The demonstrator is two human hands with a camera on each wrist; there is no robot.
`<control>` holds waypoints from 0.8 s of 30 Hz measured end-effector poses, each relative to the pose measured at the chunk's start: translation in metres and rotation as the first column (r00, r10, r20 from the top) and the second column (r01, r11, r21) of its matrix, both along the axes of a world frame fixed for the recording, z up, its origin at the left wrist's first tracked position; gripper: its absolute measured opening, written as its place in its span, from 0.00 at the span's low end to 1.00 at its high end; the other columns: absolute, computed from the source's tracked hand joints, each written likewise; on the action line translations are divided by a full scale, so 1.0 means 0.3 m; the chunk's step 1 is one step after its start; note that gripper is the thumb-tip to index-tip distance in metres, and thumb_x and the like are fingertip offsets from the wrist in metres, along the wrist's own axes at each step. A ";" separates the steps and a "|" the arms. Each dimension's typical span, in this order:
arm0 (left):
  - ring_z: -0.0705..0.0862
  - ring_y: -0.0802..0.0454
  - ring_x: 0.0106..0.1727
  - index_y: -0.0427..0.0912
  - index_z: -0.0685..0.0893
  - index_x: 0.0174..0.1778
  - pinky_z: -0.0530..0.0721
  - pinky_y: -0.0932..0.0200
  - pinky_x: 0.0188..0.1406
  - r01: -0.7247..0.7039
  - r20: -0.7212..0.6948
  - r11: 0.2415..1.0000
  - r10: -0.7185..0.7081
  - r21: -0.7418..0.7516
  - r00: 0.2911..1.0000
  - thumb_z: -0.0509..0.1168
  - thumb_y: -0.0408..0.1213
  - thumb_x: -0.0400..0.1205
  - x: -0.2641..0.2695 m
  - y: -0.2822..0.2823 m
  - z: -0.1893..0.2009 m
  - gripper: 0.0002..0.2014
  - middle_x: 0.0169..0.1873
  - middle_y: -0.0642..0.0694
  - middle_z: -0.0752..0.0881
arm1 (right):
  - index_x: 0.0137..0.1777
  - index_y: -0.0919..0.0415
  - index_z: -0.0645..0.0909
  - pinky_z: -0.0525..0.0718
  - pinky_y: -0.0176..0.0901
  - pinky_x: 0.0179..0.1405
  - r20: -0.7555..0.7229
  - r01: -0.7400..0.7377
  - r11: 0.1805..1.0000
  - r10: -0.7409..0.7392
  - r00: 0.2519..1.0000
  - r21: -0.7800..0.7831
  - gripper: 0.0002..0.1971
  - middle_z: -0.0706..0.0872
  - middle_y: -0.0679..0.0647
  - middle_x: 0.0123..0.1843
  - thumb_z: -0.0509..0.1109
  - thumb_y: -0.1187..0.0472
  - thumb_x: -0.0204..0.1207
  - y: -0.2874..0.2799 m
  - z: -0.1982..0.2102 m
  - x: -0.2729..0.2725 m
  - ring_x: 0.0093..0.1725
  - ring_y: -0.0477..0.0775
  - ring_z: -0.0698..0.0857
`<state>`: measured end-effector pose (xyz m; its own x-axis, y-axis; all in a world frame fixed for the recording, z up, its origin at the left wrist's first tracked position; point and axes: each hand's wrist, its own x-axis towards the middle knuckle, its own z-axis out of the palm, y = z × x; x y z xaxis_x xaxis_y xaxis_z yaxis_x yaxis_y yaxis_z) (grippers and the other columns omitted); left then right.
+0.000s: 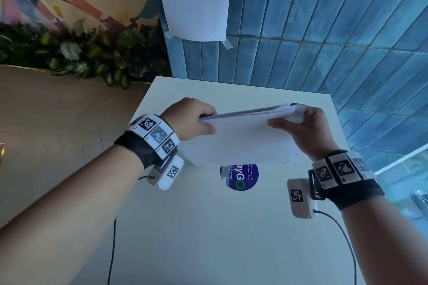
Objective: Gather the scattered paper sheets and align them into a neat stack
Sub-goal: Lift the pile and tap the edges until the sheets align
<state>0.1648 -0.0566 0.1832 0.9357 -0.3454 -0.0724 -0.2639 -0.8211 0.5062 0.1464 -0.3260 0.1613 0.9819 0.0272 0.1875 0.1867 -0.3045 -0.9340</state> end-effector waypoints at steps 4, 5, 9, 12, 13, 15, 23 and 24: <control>0.88 0.51 0.44 0.52 0.91 0.40 0.85 0.52 0.50 -0.079 -0.115 0.995 0.071 -0.067 0.991 0.78 0.42 0.71 0.007 0.125 -0.053 0.04 0.38 0.51 0.91 | 0.38 0.60 0.89 0.87 0.43 0.41 -0.127 0.083 0.990 -0.069 0.990 0.114 0.07 0.93 0.46 0.34 0.82 0.70 0.63 -0.080 -0.045 -0.017 0.35 0.47 0.89; 0.89 0.52 0.43 0.52 0.91 0.38 0.85 0.50 0.52 -0.116 -0.143 0.979 0.092 -0.169 0.986 0.79 0.40 0.71 0.003 0.152 -0.069 0.04 0.39 0.51 0.92 | 0.38 0.60 0.89 0.87 0.44 0.42 -0.156 0.097 0.986 -0.076 0.985 0.135 0.08 0.93 0.47 0.35 0.82 0.70 0.63 -0.091 -0.059 -0.020 0.36 0.48 0.90; 0.87 0.54 0.40 0.49 0.91 0.34 0.82 0.53 0.49 -0.383 -0.270 0.650 0.272 -0.657 0.924 0.78 0.32 0.71 -0.049 0.148 -0.147 0.06 0.34 0.52 0.91 | 0.44 0.64 0.89 0.88 0.45 0.44 -0.232 0.130 0.966 -0.077 0.970 0.221 0.10 0.93 0.51 0.39 0.82 0.71 0.63 -0.077 -0.112 -0.035 0.39 0.51 0.91; 0.86 0.47 0.41 0.47 0.90 0.32 0.82 0.51 0.50 -0.465 -0.332 0.309 0.396 -0.830 0.856 0.77 0.28 0.69 -0.088 0.090 -0.200 0.09 0.34 0.51 0.91 | 0.44 0.64 0.88 0.89 0.45 0.44 -0.232 0.162 0.953 -0.102 0.967 0.257 0.10 0.92 0.52 0.40 0.81 0.71 0.64 -0.064 -0.151 -0.049 0.40 0.52 0.90; 0.86 0.46 0.42 0.48 0.90 0.32 0.83 0.51 0.50 -0.458 -0.313 0.280 0.438 -0.844 0.843 0.78 0.29 0.68 -0.094 0.078 -0.213 0.08 0.35 0.51 0.91 | 0.44 0.62 0.88 0.88 0.45 0.44 -0.227 0.164 0.951 -0.104 0.968 0.261 0.09 0.92 0.52 0.40 0.80 0.72 0.64 -0.064 -0.162 -0.054 0.40 0.51 0.90; 0.87 0.48 0.43 0.49 0.90 0.34 0.84 0.52 0.50 -0.430 -0.245 0.309 0.491 -0.848 0.836 0.79 0.32 0.68 -0.101 0.058 -0.223 0.07 0.37 0.51 0.91 | 0.43 0.60 0.87 0.89 0.40 0.41 -0.214 0.178 0.946 -0.121 0.969 0.270 0.09 0.92 0.48 0.38 0.79 0.73 0.66 -0.069 -0.176 -0.064 0.38 0.47 0.90; 0.86 0.61 0.45 0.49 0.82 0.47 0.82 0.68 0.46 -0.387 -0.115 0.495 0.493 -0.778 0.862 0.76 0.27 0.71 -0.119 0.014 -0.272 0.16 0.45 0.54 0.88 | 0.47 0.53 0.85 0.86 0.33 0.38 -0.226 0.205 0.957 -0.157 0.961 0.206 0.16 0.91 0.47 0.42 0.80 0.72 0.65 -0.056 -0.230 -0.100 0.40 0.41 0.90; 0.85 0.61 0.46 0.51 0.81 0.48 0.82 0.68 0.46 -0.393 -0.118 0.510 0.489 -0.765 0.864 0.76 0.26 0.70 -0.122 0.016 -0.289 0.18 0.46 0.54 0.87 | 0.48 0.53 0.85 0.86 0.34 0.39 -0.226 0.210 0.959 -0.165 0.960 0.192 0.16 0.91 0.47 0.43 0.80 0.72 0.65 -0.052 -0.240 -0.106 0.40 0.41 0.90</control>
<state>0.1283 -0.0519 0.0965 0.9671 0.2303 0.1077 -0.0638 -0.1902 0.9797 0.1145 -0.3418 0.0894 0.9831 -0.1791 -0.0380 -0.0578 -0.1066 -0.9926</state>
